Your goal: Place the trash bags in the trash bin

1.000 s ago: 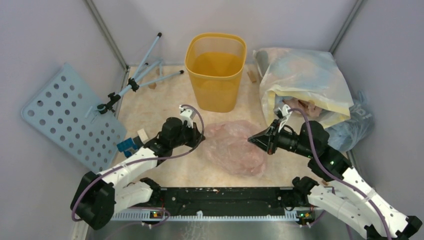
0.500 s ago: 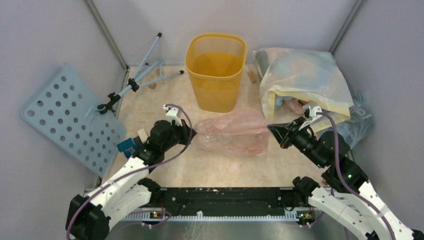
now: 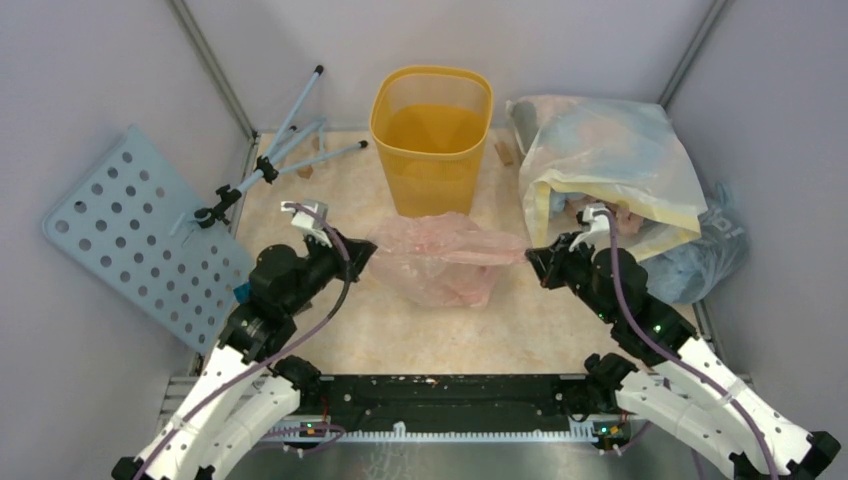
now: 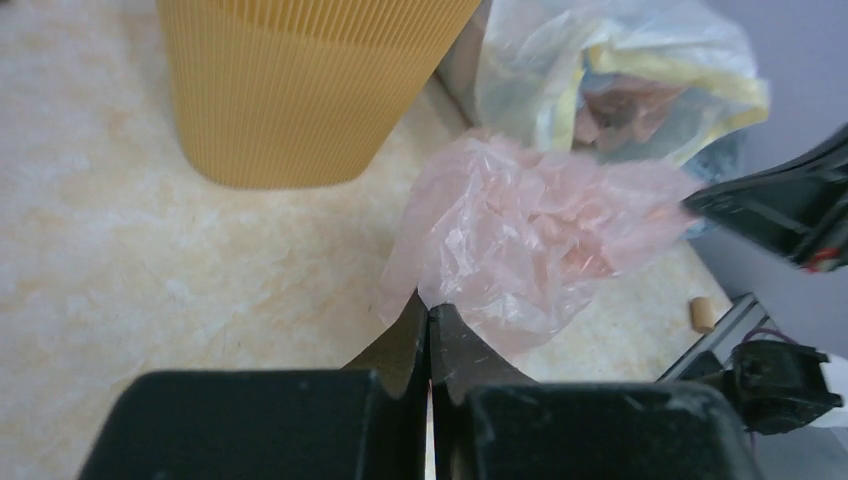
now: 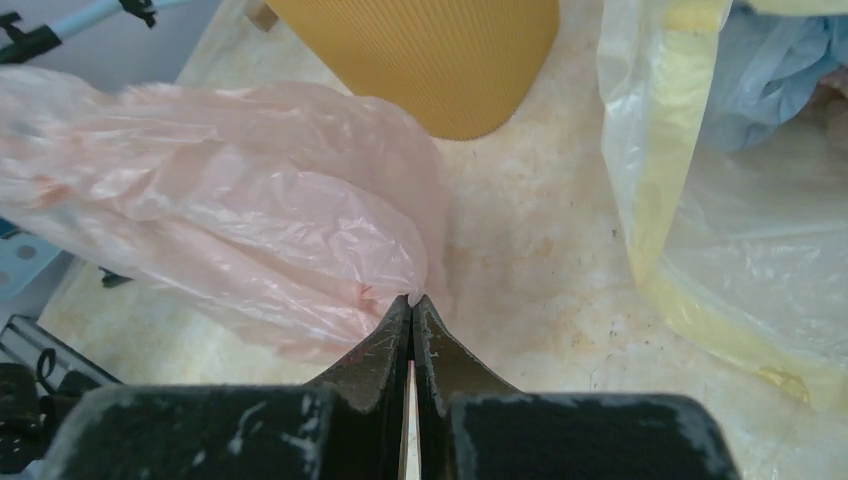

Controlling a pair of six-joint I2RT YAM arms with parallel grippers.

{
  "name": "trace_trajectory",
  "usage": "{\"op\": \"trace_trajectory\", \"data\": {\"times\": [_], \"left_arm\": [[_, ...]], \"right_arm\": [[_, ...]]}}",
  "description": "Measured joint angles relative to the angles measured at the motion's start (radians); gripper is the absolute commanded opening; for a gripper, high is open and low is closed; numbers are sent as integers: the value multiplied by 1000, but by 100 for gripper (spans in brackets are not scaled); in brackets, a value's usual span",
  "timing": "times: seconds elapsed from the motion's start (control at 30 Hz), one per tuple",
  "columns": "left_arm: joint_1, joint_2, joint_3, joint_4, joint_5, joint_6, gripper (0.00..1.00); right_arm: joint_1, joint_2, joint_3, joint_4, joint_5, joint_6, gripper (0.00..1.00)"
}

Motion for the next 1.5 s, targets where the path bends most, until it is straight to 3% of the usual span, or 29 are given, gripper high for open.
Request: {"op": "trace_trajectory", "data": {"times": [0.1, 0.2, 0.37, 0.5, 0.87, 1.0, 1.5], "left_arm": [[0, -3, 125, -50, 13, 19, 0], [0, 14, 247, -73, 45, 36, 0], [0, 24, 312, -62, 130, 41, 0], [0, 51, 255, 18, 226, 20, 0], [-19, 235, -10, 339, 392, -159, 0], [-63, 269, -15, 414, 402, -185, 0], [-142, 339, -10, 604, 428, -244, 0]], "right_arm": [[0, 60, -19, 12, -8, 11, 31], [0, 108, -19, 25, -18, 19, 51], [0, 168, -19, 18, -71, 3, 71], [0, 161, -19, 21, -129, -11, 76], [0, 145, -19, 17, -250, -27, 77], [0, 121, -37, 63, -345, -29, 87], [0, 181, -132, 154, -487, -8, 91]]}}
